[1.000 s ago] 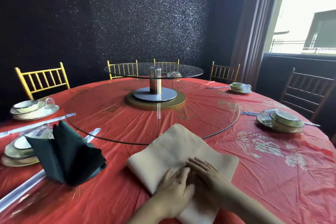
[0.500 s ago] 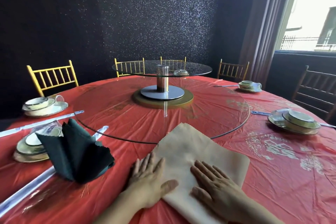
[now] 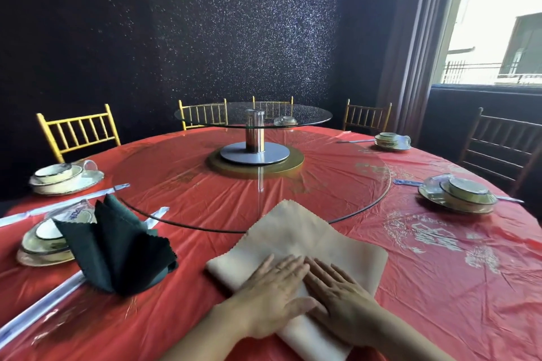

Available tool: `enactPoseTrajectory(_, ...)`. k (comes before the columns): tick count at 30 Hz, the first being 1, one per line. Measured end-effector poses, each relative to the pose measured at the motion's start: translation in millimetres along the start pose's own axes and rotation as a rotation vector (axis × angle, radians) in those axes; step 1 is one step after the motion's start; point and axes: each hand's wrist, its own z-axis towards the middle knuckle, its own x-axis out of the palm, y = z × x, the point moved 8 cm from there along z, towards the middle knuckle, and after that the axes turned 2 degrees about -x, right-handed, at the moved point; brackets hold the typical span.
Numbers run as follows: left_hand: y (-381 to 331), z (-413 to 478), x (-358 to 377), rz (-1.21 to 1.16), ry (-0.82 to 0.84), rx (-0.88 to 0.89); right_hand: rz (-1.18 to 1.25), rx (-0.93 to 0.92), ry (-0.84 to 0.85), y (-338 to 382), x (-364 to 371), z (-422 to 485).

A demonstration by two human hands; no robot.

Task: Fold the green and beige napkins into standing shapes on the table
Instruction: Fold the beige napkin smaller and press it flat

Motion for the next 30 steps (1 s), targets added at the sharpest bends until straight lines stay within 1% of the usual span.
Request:
enactPoseTrajectory(2, 2.5, 8.7, 6.8, -0.006, 0.029, -0.021, 0.021, -0.034, -0.073, 0.5, 2.3, 2.8)
enactPoseTrajectory(4, 4.5, 10.9, 10.9, 0.004, 0.023, -0.044, 0.043, -0.051, -0.101, -2.3, 10.7, 7.0)
enactPoseTrajectory(5, 5.0, 11.2, 13.9, 0.024, 0.022, -0.044, 0.065, -0.038, -0.083, -6.1, 12.1, 7.4)
enactPoseTrajectory(7, 3.9, 11.1, 19.0, 0.076, 0.047, -0.027, 0.012, -0.036, -0.049, -13.6, 0.2, 4.3)
enactPoseTrajectory(8, 5.1, 11.9, 19.7, 0.079, 0.044, -0.027, -0.026, -0.091, -0.073, -20.5, -6.5, 4.8)
enactPoseTrajectory(9, 5.9, 12.7, 20.2, 0.077, 0.041, -0.029, -0.004, -0.135, -0.122, -34.2, -8.7, 5.0)
enactPoseTrajectory(10, 6.4, 13.0, 20.6, 0.077, 0.041, -0.026, 0.038, -0.095, -0.076, -54.6, -6.6, 3.8)
enactPoseTrajectory(12, 5.8, 11.8, 20.1, 0.057, 0.05, -0.037, 0.008, -0.012, -0.035, -86.9, -9.7, 3.3)
enactPoseTrajectory(13, 5.7, 11.1, 20.4, 0.052, 0.052, -0.041, 0.043, 0.045, -0.033, -97.4, -7.0, 2.5)
enactPoseTrajectory(14, 5.9, 10.5, 21.2, 0.049, 0.059, -0.042, 0.064, 0.024, -0.107, -99.0, -5.1, 0.2)
enactPoseTrajectory(15, 6.5, 10.2, 21.9, 0.046, 0.063, -0.042, 0.044, -0.048, -0.217, -92.2, -11.0, -4.7)
enactPoseTrajectory(16, 7.6, 10.4, 21.6, 0.032, 0.062, -0.045, 0.124, -0.089, -0.242, -84.0, -14.3, -10.2)
enactPoseTrajectory(17, 8.6, 11.0, 21.2, 0.01, 0.057, -0.046, 0.243, -0.123, -0.226, -74.4, -16.6, -15.4)
enactPoseTrajectory(19, 7.8, 10.6, 16.8, -0.074, 0.037, -0.042, 0.496, -0.269, -0.158, -60.0, -22.4, -29.3)
enactPoseTrajectory(21, 11.0, 8.0, 8.7, -0.197, -0.018, -0.042, 0.61, -0.346, -0.057, -51.1, -31.0, -43.6)
enactPoseTrajectory(23, 16.7, -1.3, -2.8, -0.223, -0.081, -0.018, 0.595, -0.378, -0.083, -56.4, -35.6, -45.5)
enactPoseTrajectory(25, 25.7, -14.5, -10.4, -0.194, -0.101, 0.03, 0.533, -0.407, -0.166, -59.7, -40.6, -44.7)
enactPoseTrajectory(28, 46.9, -35.7, -18.0, -0.292, -0.111, 0.03, 0.436, -0.405, -0.224, -56.2, -41.4, -40.5)
enactPoseTrajectory(29, 54.4, -39.7, -20.6, -0.307, -0.141, 0.039, 0.441, -0.426, -0.243, -54.4, -41.8, -39.9)
enactPoseTrajectory(30, 59.8, -40.9, -23.2, -0.304, -0.175, 0.053, 0.462, -0.411, -0.241, -54.5, -42.0, -37.8)
